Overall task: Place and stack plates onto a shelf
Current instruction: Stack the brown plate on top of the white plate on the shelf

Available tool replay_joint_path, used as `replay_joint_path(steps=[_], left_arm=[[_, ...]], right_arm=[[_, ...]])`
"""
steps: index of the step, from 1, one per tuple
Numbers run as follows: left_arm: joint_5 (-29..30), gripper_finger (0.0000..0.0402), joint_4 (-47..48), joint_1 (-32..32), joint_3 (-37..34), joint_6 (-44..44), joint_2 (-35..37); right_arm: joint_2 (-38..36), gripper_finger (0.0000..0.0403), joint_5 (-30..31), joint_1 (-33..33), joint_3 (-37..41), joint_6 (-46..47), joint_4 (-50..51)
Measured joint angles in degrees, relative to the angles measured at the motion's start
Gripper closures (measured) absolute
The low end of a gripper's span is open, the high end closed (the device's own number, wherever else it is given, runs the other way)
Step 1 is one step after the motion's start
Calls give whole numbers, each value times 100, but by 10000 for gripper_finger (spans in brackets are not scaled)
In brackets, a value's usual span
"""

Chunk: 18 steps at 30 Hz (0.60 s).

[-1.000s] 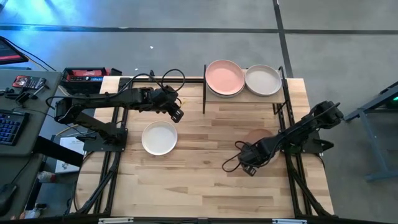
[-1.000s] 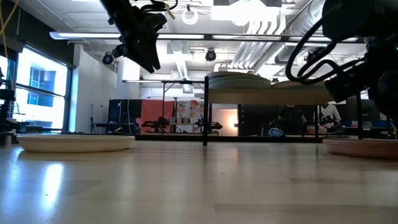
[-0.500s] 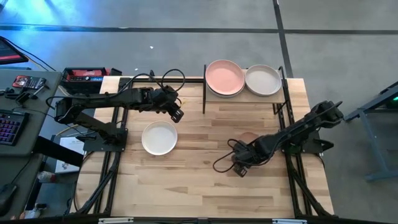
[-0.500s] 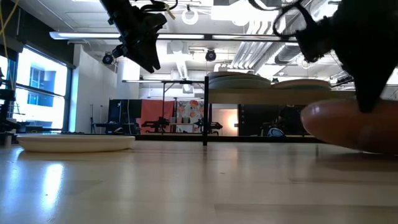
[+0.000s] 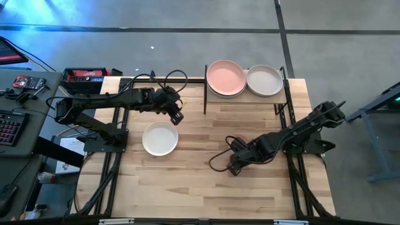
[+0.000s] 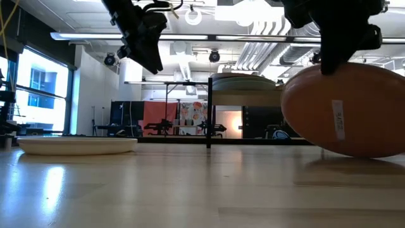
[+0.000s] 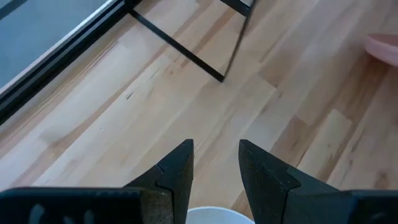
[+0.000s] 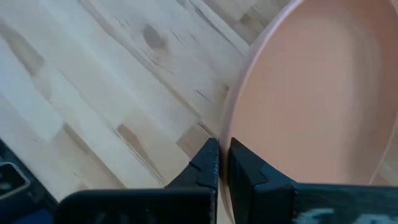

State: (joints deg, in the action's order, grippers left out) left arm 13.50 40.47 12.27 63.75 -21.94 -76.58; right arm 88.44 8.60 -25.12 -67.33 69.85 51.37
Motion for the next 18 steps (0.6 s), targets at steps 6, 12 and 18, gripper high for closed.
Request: replay_joint_path(steps=[6, 12, 18], left_arm=[[-138, 284, 11, 0, -2, 410, 0], [-138, 284, 98, 0, -1, 421, 0], [-140, 284, 225, 0, -2, 633, 0]], right_arm=[[0, 403, 218, 0, -234, 98, -14], [0, 403, 658, 0, -696, 219, 89], [0, 403, 1415, 0, -1450, 220, 810]])
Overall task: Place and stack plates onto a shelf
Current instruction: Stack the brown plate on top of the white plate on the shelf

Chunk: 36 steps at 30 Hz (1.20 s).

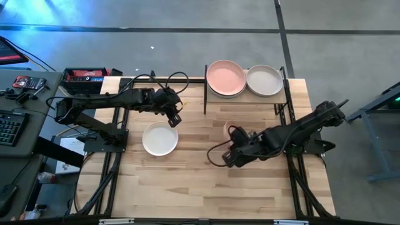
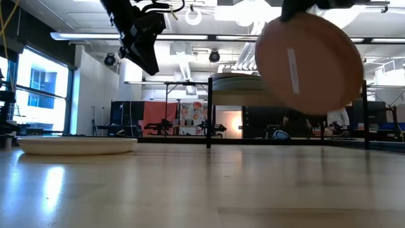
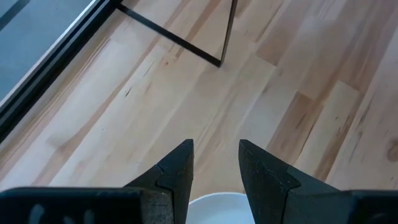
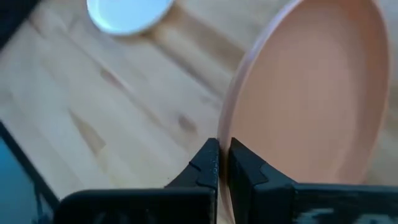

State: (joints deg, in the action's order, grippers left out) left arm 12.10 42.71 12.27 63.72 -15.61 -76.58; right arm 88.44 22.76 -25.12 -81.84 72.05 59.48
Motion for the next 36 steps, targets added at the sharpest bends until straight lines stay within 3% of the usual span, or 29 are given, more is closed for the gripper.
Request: replay_joint_path(steps=[8, 14, 23, 29, 36], left_arm=[[-1, 284, -2, 0, 0, 37, 0], [1, 284, -2, 0, 0, 32, 0], [-1, 284, -6, 0, 0, -75, 0], [2, 284, -6, 2, 0, -79, 0], [2, 284, -15, 7, 0, -251, 0]], right_arm=[[0, 403, 943, 165, -1242, -41, 1588], [-2, 403, 1436, 690, -1989, -525, 2801], [-88, 403, 1341, 2369, -2149, -2853, 3057], [-111, 403, 928, 3621, -2147, -4204, 3055], [-111, 403, 466, 4910, -2143, -4953, 3056]])
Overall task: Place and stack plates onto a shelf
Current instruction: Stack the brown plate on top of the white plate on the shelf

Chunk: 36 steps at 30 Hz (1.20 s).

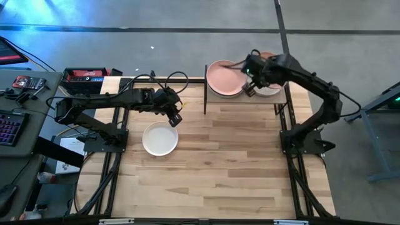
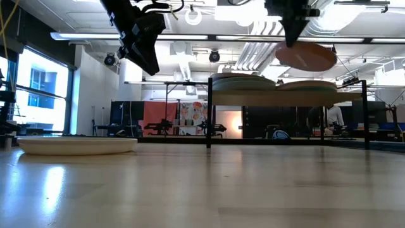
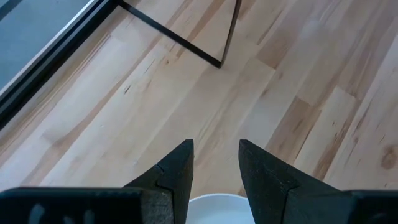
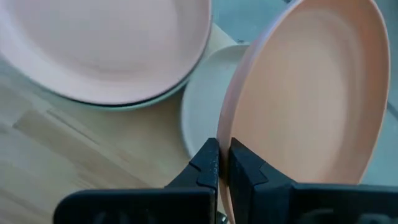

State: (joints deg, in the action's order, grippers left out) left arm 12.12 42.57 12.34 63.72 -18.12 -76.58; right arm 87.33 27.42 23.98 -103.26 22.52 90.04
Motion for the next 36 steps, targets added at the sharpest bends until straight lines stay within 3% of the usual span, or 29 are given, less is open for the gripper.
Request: replay_joint_path(steps=[6, 14, 36], left_arm=[[31, 284, 0, 2, 0, -92, 0], [86, 284, -45, 4, 0, -132, 0], [217, 284, -340, 83, 0, -297, 0]], right_arm=[[55, 403, -369, 632, 7, -494, -282], [266, 403, -600, 876, 7, -1094, -388], [938, 403, -1427, 1202, 7, -1013, -4]])
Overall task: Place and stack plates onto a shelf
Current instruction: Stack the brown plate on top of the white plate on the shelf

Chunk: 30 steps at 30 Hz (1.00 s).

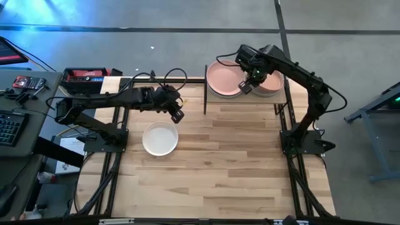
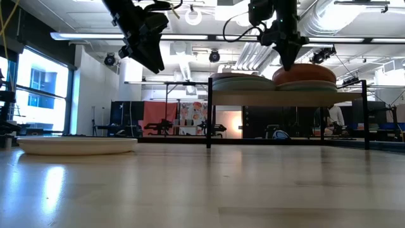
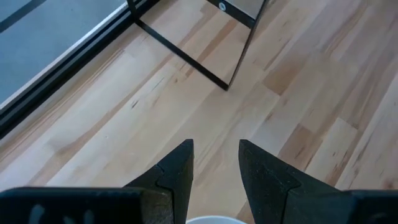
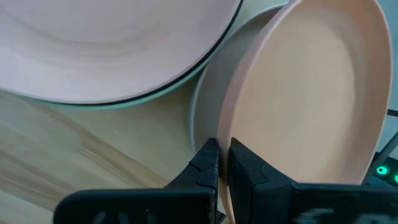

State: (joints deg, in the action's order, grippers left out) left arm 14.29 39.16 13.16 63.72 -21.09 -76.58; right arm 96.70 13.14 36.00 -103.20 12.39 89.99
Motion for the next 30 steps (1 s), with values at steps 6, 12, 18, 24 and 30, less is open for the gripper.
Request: replay_joint_path(steps=[6, 12, 18, 24, 30], left_arm=[[1, 284, -5, 38, 0, -30, 0], [-1, 284, -5, 38, 0, -135, 0], [0, 284, -3, 38, 0, -139, 0], [-1, 284, -3, 38, 0, -141, 0], [-1, 284, -1, 38, 0, -148, 0]], right_arm=[[9, 403, -189, 178, 1, -60, 1], [9, 403, -266, 312, 1, -237, 2], [9, 393, -263, 342, 0, -390, 2], [9, 358, -166, 342, 2, -390, 2], [9, 344, -187, 340, 0, -341, 2]])
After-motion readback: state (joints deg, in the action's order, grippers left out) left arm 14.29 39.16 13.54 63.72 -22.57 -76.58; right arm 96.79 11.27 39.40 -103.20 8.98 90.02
